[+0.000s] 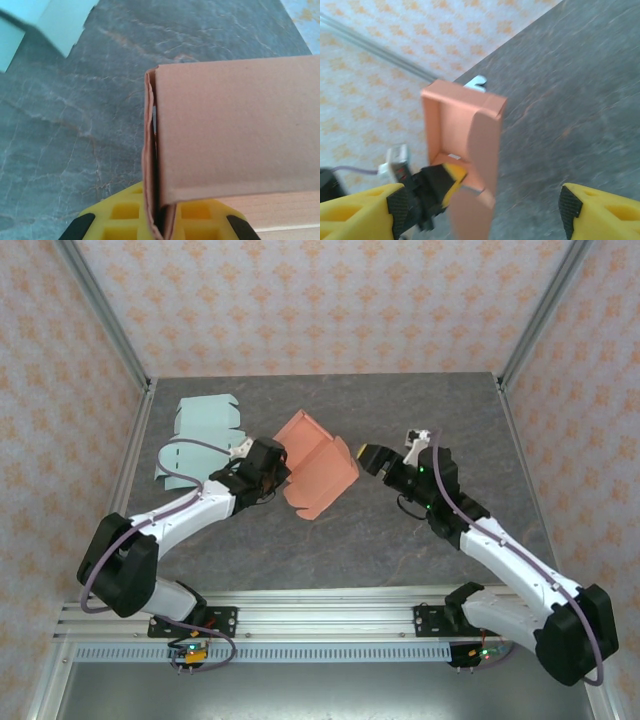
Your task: Fold the paper box
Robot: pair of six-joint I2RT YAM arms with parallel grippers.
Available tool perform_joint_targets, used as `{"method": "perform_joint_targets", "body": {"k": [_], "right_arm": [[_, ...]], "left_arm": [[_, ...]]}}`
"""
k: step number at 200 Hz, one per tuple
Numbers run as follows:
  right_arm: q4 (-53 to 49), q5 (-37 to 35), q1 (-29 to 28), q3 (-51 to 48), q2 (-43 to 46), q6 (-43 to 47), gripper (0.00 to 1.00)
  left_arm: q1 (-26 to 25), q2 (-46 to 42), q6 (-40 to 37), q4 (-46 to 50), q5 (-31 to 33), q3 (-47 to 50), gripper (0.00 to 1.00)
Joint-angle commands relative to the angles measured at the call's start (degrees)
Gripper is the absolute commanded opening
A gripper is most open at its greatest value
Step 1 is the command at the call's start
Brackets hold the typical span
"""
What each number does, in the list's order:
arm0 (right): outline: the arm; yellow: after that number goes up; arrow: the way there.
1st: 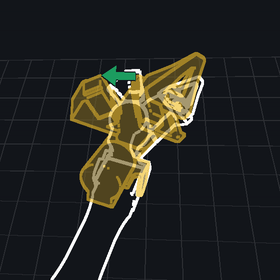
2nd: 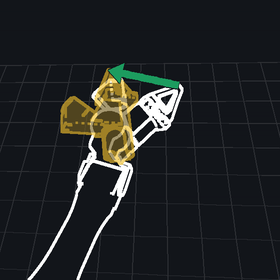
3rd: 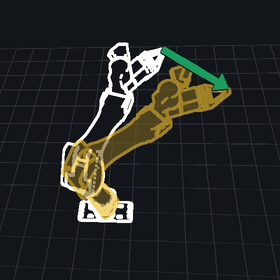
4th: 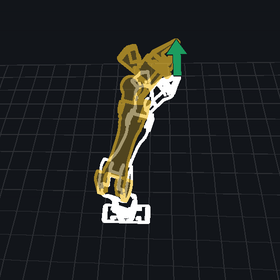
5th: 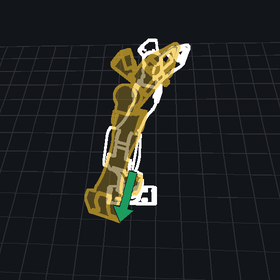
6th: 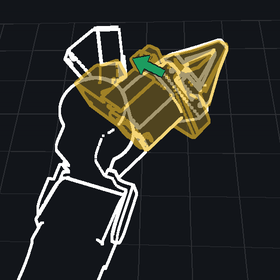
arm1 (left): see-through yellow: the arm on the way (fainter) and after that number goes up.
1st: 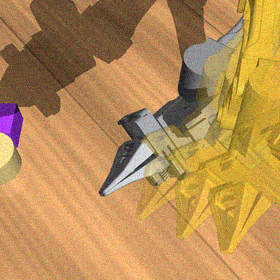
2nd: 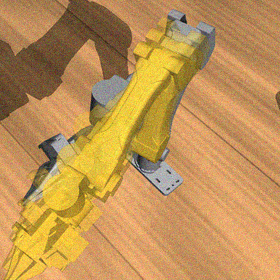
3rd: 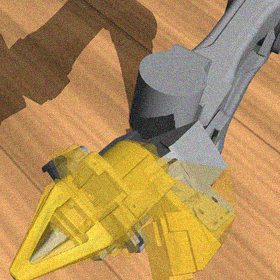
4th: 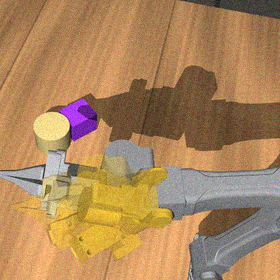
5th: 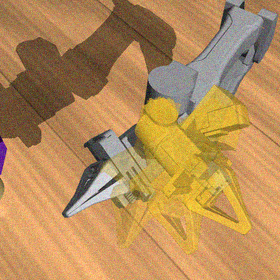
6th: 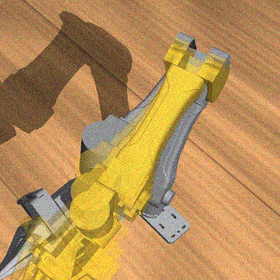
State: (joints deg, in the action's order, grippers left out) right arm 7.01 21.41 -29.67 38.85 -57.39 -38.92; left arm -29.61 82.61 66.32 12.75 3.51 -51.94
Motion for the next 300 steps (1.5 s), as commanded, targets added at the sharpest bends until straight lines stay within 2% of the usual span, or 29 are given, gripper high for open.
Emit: {"method": "perform_joint_targets", "body": {"k": [1,22,36,65,91,135,146,160,202,206,224,236,243,264,280,300], "right_arm": [[2.0,-0.4,-2.6,-2.7,4.2,-5.8,0.81],[7.4,-1.6,-4.7,-8.4,5.5,-10.8,0.79],[10.9,-2.0,-7.2,-9.6,4.8,-10.4,0.78],[9.9,-2.5,-11.1,-4.8,1.1,-6.5,0.76],[6.2,-3.3,-12.1,-0.8,-2.8,-7.9,0.74],[1.3,-6.1,-15.5,3.7,-10.0,-9.0,0.62],[0.5,-7.4,-15.9,4.3,-11.1,-9.7,0.53],[0.6,-7.3,-16.0,4.7,-12.4,-9.3,0.35],[-3.7,-11.4,-16.0,5.9,-12.4,-4.8,0.17],[-4.6,-11.9,-16.0,6.2,-12.4,-3.7,0.15],[-10.1,-15.2,-16.0,8.5,-12.2,2.9,0.03],[-14.2,-17.9,-16.0,10.2,-11.6,7.2,0.02],[-16.2,-18.4,-16.0,11.3,-11.2,10.7,0.02],[-23.8,-17.5,-15.7,14.9,-10.9,22.1,0.01],[-30.9,-17.3,-15.0,18.6,-11.4,31.5,0.00],[-41.3,-15.9,-13.7,24.4,-13.0,44.9,0.00]], "left_arm": [[0.1,-0.2,10.4,2.3,2.4,0.0,0.00],[0.0,-1.1,12.3,1.1,2.3,1.1,0.00],[-0.2,-1.7,12.8,1.5,2.6,1.3,0.00],[-0.5,-2.6,13.5,0.9,2.9,2.0,0.00],[-0.7,-2.9,14.2,0.6,2.6,2.4,0.00],[-1.4,-3.0,15.9,-1.5,1.7,3.0,0.00],[-1.4,-3.2,16.0,-1.3,1.6,3.0,0.00],[-1.7,-3.7,15.9,-0.5,2.3,2.9,0.00],[-1.9,-5.1,15.2,-2.2,2.5,4.0,0.00],[-1.9,-5.2,14.8,-2.7,2.3,4.2,0.05],[-1.9,-6.2,12.4,-3.6,0.1,4.5,0.41],[-2.2,-7.2,10.0,-1.0,-1.5,3.4,0.66],[-3.0,-8.0,8.8,1.8,-1.4,2.7,0.76],[-4.9,-12.0,6.1,5.1,-0.9,4.4,0.88],[-5.5,-16.6,4.9,6.7,-0.3,7.1,0.92],[-5.5,-22.7,0.1,11.8,5.0,8.1,0.96]]}}
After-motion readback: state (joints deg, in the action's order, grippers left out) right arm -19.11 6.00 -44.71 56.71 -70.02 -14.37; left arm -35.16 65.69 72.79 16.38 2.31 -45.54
